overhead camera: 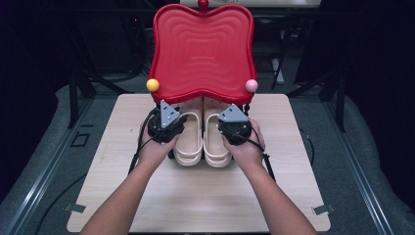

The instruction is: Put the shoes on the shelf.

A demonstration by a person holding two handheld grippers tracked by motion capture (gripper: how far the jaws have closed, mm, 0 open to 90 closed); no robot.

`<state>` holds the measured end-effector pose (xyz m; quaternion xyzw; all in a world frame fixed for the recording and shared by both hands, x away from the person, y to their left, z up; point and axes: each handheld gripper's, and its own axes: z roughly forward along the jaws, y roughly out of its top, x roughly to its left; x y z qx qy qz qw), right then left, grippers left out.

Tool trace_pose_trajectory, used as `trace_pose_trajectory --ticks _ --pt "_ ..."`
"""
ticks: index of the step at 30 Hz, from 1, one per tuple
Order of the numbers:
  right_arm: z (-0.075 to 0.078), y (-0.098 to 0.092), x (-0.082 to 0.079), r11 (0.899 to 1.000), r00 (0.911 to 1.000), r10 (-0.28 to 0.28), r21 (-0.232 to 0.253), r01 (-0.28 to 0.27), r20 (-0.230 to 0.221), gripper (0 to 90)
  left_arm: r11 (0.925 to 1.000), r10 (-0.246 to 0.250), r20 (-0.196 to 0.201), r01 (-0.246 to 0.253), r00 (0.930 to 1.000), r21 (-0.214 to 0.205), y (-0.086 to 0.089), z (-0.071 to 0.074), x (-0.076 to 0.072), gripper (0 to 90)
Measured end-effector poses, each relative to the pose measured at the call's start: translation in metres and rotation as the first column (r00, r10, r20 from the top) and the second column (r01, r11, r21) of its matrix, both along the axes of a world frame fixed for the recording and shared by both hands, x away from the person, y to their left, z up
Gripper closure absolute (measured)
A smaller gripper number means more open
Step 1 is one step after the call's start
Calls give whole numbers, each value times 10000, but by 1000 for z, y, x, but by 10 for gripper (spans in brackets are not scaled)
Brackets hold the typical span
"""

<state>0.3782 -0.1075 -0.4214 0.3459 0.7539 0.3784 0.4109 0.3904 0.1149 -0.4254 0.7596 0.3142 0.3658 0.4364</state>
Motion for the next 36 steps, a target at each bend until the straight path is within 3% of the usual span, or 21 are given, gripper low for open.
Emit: trace_pose_trajectory --ticks 4,14,18,21,36 --pt "0 0 -3 9999 10000 37 -165 -38 -54 682 10000 18 -47 -19 10000 -86 1 0 0 604" --pt "-2 -1 -6 9999 9997 116 -61 -117 -229 636 9997 -172 -152 170 9997 -149 3 1 -7 573" --pt "-8 -5 -7 9999 10000 20 152 -19 -96 631 9997 -184 -160 182 9997 -135 3 0 -9 571" --pt "-9 -8 -7 9996 9996 14 270 -7 -279 632 9996 -194 -188 190 9996 -204 4 -1 -10 571" --pt "-5 -7 -16 9998 9997 183 34 -183 -144 627 9984 -167 -188 156 9997 -547 15 -2 -19 569"
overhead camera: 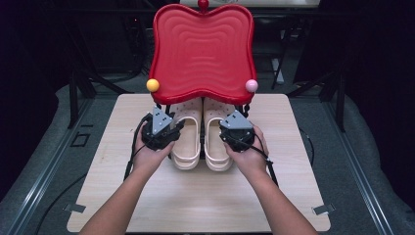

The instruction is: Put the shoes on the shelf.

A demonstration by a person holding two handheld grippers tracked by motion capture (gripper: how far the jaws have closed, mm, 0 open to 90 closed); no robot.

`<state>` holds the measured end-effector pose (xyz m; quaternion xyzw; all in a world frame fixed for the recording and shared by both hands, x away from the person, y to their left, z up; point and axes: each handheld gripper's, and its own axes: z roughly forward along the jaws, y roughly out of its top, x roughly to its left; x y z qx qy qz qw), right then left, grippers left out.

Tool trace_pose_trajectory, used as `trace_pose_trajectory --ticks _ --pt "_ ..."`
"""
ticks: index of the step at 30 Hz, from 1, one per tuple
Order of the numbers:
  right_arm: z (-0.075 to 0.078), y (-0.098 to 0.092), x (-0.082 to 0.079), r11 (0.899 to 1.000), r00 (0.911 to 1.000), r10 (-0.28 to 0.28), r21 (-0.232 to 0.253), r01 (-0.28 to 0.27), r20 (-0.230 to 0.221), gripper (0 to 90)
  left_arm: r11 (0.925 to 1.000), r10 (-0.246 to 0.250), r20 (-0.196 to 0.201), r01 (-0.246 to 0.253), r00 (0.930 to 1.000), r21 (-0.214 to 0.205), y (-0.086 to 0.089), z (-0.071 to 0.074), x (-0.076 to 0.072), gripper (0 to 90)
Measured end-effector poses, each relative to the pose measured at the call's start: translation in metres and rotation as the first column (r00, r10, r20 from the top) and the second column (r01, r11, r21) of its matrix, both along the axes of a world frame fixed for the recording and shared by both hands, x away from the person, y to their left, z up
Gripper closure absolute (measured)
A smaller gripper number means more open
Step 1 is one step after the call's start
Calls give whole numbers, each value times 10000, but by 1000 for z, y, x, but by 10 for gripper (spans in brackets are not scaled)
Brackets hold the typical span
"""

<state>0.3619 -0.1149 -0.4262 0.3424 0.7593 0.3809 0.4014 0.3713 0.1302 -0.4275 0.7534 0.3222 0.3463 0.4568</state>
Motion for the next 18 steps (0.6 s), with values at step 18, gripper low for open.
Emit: trace_pose_trajectory --ticks 18 --pt "8 -8 -15 9998 9998 180 -103 -179 63 619 9998 -51 47 52 10000 -210 11 10 -16 570"
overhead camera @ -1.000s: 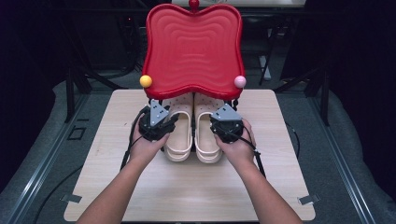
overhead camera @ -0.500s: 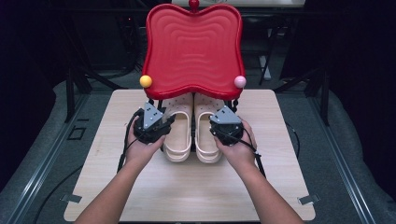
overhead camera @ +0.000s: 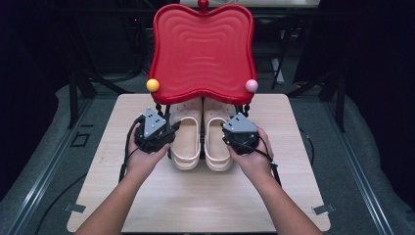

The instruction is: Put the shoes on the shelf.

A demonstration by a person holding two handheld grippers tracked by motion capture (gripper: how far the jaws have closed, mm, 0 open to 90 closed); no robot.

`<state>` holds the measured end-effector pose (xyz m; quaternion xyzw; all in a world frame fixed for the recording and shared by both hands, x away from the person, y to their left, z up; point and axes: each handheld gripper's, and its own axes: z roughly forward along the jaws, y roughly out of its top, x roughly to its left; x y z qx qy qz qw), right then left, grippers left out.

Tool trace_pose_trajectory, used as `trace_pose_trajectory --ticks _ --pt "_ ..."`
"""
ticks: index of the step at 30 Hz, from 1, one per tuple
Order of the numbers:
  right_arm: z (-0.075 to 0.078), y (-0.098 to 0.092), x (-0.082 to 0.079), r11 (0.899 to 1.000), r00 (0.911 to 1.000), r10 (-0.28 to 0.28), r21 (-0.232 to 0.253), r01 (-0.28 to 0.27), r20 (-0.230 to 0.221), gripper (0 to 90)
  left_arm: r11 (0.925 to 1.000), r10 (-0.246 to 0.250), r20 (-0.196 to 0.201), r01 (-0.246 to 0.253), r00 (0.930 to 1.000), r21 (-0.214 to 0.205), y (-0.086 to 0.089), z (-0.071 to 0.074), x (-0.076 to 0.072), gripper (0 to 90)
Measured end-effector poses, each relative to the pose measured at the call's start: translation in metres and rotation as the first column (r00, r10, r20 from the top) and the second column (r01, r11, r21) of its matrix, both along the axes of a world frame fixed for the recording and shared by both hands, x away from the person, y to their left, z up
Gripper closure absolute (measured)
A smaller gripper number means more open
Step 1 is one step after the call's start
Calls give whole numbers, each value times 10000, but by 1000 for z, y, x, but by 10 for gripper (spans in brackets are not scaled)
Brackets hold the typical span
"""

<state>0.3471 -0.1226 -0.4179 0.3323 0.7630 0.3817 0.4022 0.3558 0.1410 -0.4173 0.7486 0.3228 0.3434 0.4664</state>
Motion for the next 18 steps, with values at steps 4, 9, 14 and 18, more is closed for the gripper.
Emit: trace_pose_trajectory --ticks 4,9,14,18 --pt "4 -4 -9 9999 9999 150 55 -151 45 617 9997 -237 -23 237 9997 -46 2 4 -12 571" --pt "10 -8 -25 9990 9990 445 59 -445 100 599 9986 -482 11 482 9988 -202 8 3 -27 570" --pt "10 -13 -40 9966 9973 735 366 -737 80 584 9976 -588 -69 585 9982 -381 14 2 -40 551" --pt "6 -20 -56 9938 9960 890 665 -887 -23 572 9954 -757 -374 733 9964 -610 20 -4 -54 535"
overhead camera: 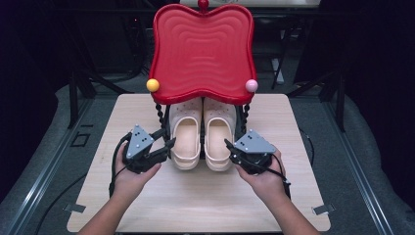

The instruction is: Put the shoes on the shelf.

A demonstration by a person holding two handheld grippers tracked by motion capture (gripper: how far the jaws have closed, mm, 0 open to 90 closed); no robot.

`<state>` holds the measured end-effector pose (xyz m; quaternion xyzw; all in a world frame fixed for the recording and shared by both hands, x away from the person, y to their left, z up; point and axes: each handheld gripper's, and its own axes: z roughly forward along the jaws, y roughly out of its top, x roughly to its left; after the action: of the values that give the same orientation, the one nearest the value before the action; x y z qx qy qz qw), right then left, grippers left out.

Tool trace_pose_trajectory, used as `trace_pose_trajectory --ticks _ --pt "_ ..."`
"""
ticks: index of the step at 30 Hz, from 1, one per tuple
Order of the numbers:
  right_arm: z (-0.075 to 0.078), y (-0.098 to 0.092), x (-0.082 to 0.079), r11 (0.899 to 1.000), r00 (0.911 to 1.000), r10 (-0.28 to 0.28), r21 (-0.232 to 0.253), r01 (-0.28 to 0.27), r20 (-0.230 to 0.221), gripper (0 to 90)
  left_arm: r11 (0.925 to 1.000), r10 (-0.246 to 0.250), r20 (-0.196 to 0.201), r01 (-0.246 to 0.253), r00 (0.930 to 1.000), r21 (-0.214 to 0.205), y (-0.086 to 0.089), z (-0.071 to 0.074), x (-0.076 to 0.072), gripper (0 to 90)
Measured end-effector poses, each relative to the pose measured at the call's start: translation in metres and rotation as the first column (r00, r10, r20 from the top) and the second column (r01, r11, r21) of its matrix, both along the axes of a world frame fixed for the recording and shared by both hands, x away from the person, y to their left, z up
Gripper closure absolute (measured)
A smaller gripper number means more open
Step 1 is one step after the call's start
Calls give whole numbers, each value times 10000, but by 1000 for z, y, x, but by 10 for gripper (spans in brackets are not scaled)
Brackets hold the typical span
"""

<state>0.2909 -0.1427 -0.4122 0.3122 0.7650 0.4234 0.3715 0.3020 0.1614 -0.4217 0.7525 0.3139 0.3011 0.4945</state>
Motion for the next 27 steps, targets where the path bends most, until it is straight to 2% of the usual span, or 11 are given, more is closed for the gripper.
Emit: trace_pose_trajectory --ticks 8,14,15,18,19,24,27 --pt "-14 -8 -19 9980 9991 218 609 -196 -361 573 9995 -109 -504 94 9987 -296 8 -20 -16 528" --pt "-28 -13 -26 9968 9977 201 788 -150 -650 601 9997 -198 -789 185 9967 -170 11 -32 -25 560" --pt "-33 -14 -28 9953 9960 251 949 -168 -862 634 9996 -230 -844 214 9962 -199 12 -35 -26 576" --pt "-39 -15 -30 9949 9948 235 998 -135 -992 669 9996 -220 -1002 199 9947 -213 12 -42 -30 606" --pt "-43 -16 -32 9948 9928 279 1007 -162 -1168 706 9995 -232 -1131 208 9933 -228 11 -46 -32 631" --pt "-56 -14 -38 9950 9910 356 976 -230 -1293 758 9996 -273 -1189 267 9925 -71 8 -53 -36 717" --pt "-66 -12 -41 9958 9882 406 867 -279 -1476 816 9995 -315 -1409 314 9895 -32 7 -61 -39 760"
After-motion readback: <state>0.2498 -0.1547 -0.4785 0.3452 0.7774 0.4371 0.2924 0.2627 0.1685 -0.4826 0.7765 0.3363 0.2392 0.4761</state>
